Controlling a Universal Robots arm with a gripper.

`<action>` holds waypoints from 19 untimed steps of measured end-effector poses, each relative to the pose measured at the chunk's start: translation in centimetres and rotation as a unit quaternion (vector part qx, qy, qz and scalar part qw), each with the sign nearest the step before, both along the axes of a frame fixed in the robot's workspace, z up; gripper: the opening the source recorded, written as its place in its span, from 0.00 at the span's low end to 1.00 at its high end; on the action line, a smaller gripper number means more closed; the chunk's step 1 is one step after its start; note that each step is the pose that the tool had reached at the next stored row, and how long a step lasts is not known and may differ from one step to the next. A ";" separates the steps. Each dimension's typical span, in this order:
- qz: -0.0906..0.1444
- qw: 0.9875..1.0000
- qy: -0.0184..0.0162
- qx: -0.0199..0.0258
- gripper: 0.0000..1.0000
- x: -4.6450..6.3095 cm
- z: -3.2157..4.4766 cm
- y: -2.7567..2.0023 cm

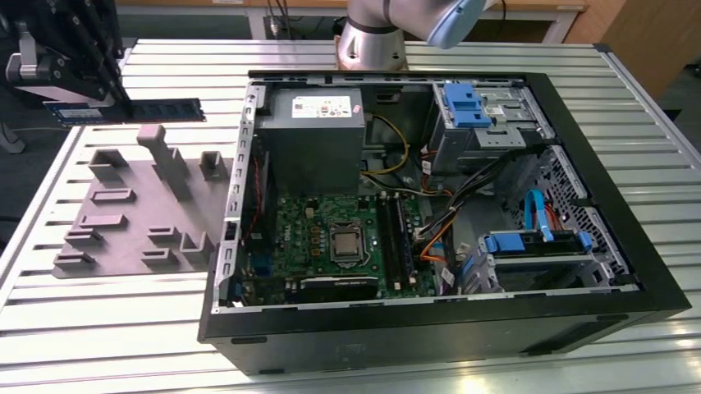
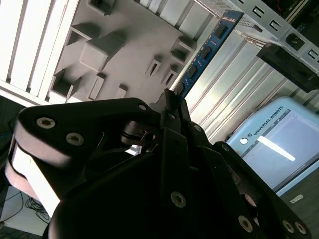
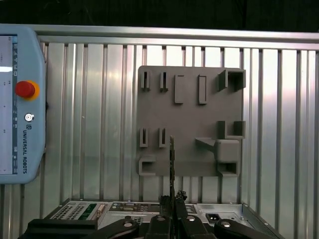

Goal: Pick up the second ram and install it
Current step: 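Pick up the second ram and move it above second insertion slot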

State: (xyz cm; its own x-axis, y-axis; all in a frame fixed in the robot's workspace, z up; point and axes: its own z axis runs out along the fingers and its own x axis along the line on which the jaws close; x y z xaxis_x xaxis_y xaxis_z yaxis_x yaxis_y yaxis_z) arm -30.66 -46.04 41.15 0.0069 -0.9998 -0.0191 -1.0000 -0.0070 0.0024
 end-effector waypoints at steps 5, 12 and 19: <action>0.000 1.000 0.000 0.000 0.14 0.7 0.00 0.00; 0.000 1.000 0.000 0.000 0.14 1.9 0.00 0.00; 0.000 1.000 0.000 0.000 0.14 3.1 0.00 0.00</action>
State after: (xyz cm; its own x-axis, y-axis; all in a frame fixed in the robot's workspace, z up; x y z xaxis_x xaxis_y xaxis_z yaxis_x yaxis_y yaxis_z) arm -27.57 -46.04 41.15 0.0070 -0.9998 -0.0190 -1.0000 -0.0070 0.0025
